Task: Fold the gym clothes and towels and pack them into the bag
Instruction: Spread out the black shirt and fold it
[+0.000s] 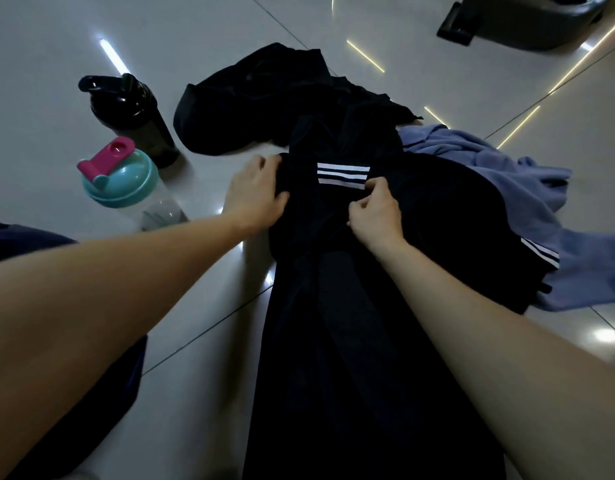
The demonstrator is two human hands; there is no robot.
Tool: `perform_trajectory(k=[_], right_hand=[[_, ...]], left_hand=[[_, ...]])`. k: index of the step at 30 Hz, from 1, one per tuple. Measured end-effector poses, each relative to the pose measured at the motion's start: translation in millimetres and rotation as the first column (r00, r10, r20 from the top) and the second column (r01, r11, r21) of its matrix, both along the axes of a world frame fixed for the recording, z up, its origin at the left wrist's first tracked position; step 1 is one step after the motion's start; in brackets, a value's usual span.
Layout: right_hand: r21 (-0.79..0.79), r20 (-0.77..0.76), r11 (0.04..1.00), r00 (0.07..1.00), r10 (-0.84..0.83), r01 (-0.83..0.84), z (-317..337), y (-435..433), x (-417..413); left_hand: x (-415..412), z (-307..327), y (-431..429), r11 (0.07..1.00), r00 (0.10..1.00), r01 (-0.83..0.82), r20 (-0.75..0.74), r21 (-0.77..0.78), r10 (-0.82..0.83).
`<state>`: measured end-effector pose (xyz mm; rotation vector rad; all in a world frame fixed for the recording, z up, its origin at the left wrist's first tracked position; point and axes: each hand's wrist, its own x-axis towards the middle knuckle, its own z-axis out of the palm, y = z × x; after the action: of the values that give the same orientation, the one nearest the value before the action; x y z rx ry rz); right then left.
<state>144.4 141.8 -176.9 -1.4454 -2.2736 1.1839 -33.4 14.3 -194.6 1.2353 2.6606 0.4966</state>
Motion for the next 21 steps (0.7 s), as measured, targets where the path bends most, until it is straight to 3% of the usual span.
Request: perform_trajectory(k=[3, 7, 11, 15, 21], right_hand=[[0.120, 0.041, 0.989, 0.996, 0.083, -0.087, 4.6, -26.0, 34.9], [0.184, 0.119, 0.963, 0.977, 0.176, -0.196, -1.4, -49.2, 84.1], [0.175, 0.193, 0.930, 0.938, 0.290, -0.323, -5.4, -63.8, 112.6], [0.175, 0.267, 0.842, 0.848, 0.458, -0.510, -5.8, -82.4, 121.8], [0.110, 0.535, 0.683, 0.622, 0.572, -0.723, -13.3, -97.7, 125.7]], left_hand=[[43.3, -10.9, -42.4, 0.997, 0.997, 0.076, 0.019, 0.018, -0.076], [99.5, -9.9, -95.8, 0.986, 0.973, -0.092, 0.199, -0.139, 0.119], [146.1, -0.4, -125.9, 0.927, 0.910, -0.160, 0.312, -0.340, 0.272], [176.8, 0.8, -147.3, 0.830, 0.715, -0.109, 0.537, -0.547, 0.448], [188.4, 2.2, -193.2, 0.814, 0.465, -0.228, 0.675, -0.534, 0.573]])
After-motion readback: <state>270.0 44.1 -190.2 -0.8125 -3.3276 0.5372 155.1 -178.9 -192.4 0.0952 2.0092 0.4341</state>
